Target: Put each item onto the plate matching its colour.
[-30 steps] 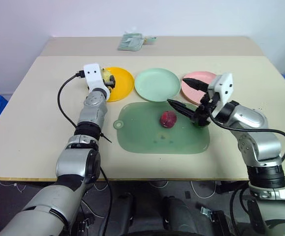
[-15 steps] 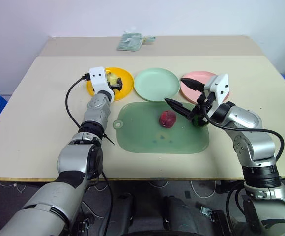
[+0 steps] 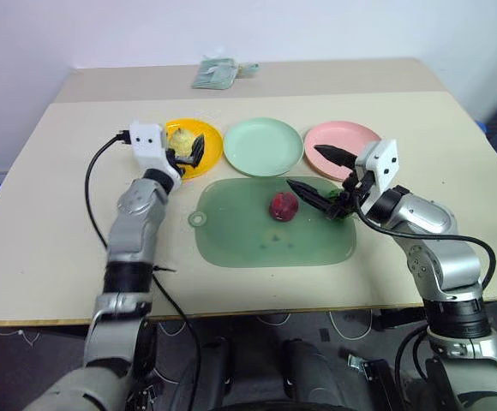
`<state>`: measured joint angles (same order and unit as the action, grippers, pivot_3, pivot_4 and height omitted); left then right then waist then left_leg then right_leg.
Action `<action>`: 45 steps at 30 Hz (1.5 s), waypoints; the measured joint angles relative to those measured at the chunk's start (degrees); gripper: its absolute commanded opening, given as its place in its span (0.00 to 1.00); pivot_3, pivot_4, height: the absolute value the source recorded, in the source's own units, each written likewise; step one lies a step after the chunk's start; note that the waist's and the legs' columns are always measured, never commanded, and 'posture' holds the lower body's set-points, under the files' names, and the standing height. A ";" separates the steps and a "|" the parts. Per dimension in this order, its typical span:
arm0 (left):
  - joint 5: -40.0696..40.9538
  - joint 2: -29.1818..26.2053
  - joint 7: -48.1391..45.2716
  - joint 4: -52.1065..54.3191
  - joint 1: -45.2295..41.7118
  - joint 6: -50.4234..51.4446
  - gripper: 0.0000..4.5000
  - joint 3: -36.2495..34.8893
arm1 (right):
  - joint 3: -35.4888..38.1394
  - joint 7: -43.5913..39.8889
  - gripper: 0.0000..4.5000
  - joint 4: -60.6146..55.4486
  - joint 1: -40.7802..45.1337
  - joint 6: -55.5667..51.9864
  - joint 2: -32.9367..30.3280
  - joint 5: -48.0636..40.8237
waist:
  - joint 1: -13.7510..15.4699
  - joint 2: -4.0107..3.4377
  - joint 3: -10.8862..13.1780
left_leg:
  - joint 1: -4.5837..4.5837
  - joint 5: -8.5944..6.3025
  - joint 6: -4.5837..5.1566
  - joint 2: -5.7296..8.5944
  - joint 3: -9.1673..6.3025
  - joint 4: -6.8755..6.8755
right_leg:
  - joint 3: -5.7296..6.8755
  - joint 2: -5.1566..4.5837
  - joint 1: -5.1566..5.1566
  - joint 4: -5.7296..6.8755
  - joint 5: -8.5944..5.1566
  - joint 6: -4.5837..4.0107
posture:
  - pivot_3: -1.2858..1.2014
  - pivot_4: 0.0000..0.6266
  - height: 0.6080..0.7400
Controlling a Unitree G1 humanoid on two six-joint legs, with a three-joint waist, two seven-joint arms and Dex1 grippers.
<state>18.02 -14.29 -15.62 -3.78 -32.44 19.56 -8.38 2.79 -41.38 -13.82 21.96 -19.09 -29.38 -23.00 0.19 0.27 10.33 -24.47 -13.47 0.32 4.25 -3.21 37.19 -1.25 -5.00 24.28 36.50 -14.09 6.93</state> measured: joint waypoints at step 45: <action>19.00 -31.80 -51.68 32.54 47.98 -1.39 0.99 -12.82 | -13.34 -2.88 1.00 9.05 8.97 -20.54 -2.60 8.96 | -0.05 -0.13 -0.10 | 0.09 -0.19 0.28 -0.15 -0.02 -0.14 | 0.02 -0.13 -0.13 -0.29 -0.12 -0.41 | 0.52 0.24 1.00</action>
<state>37.02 -46.08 -67.30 28.77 15.54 18.17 -21.20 -10.56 -44.26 -4.77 30.92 -39.63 -31.98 -14.04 0.14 0.14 10.23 -24.38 -13.66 0.60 4.10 -3.24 37.05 -1.24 -5.13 24.15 36.21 -14.21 6.52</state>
